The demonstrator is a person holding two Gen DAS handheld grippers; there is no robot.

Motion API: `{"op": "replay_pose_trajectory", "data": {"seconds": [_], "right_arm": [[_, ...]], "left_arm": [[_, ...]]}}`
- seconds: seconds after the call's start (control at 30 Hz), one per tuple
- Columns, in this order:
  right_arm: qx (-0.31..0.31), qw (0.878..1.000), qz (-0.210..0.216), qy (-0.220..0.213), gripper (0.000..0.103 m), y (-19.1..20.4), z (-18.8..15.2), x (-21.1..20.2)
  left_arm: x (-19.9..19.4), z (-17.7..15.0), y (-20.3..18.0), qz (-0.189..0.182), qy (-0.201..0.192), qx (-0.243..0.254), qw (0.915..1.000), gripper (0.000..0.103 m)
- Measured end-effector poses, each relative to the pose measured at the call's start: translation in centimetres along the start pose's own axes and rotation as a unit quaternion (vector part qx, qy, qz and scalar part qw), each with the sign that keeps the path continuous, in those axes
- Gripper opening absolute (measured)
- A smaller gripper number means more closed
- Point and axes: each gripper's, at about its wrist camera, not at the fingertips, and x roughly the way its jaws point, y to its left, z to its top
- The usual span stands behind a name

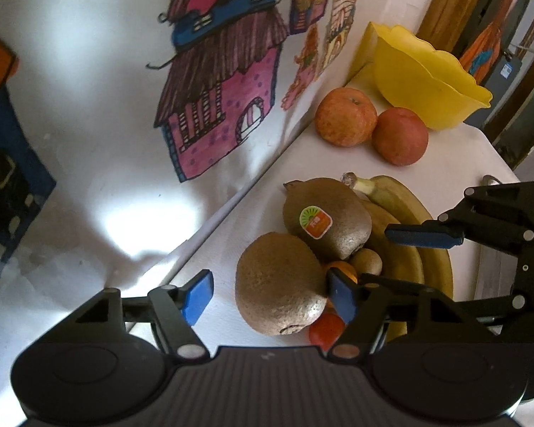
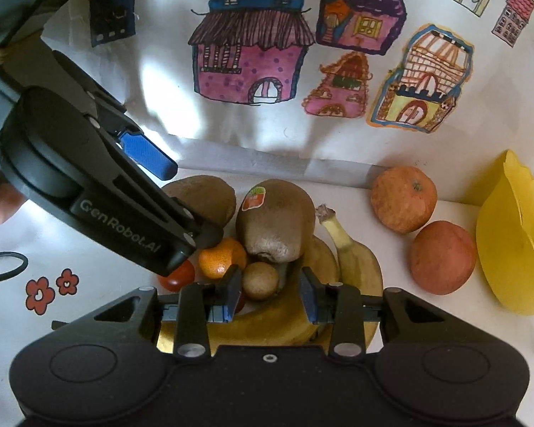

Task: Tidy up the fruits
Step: 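Close the left tool on the large kiwi while the right tool grips the small round fruit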

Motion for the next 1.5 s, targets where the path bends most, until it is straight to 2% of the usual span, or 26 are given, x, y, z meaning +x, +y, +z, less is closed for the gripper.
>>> {"op": "replay_pose_trajectory", "data": {"seconds": [0.03, 0.1, 0.2, 0.6, 0.73, 0.9, 1.13, 1.33, 1.5], "right_arm": [[-0.001, 1.000, 0.000, 0.001, 0.038, 0.0, 0.1, 0.1], [-0.005, 1.000, 0.002, 0.004, 0.034, 0.0, 0.1, 0.0], [-0.005, 1.000, 0.016, 0.009, 0.021, 0.2, 0.1, -0.1], [-0.011, 0.999, 0.032, 0.031, 0.023, 0.1, 0.7, 0.0], [0.019, 0.998, 0.050, 0.045, 0.032, -1.0, 1.6, 0.6], [0.035, 0.996, 0.057, 0.059, 0.031, -1.7, 2.2, 1.4], [0.090, 0.990, 0.061, 0.086, 0.031, -2.5, 2.7, 1.6], [0.121, 0.988, 0.054, 0.085, 0.031, -2.7, 2.4, 1.3], [0.111, 0.990, 0.045, 0.072, 0.030, -1.6, 1.5, 0.2]], "left_arm": [[0.0, 0.0, 0.0, -0.005, 0.001, -0.004, 1.0000, 0.070], [-0.1, -0.1, 0.2, -0.018, 0.003, -0.008, 0.9998, 0.060], [-0.2, -0.1, 0.1, -0.019, 0.005, -0.007, 0.9998, 0.059], [-0.8, -0.5, 1.0, -0.011, 0.023, -0.005, 0.9997, 0.060], [-0.3, -0.6, 1.1, -0.018, 0.036, -0.012, 0.9991, 0.063], [-0.2, -0.8, 1.1, -0.019, 0.039, -0.010, 0.9990, 0.063], [0.1, -0.4, 1.3, -0.020, 0.036, -0.016, 0.9990, 0.061], [0.0, -0.5, 1.7, -0.024, 0.040, -0.018, 0.9988, 0.060], [-0.2, -0.8, 1.7, -0.022, 0.041, -0.024, 0.9986, 0.060]]}}
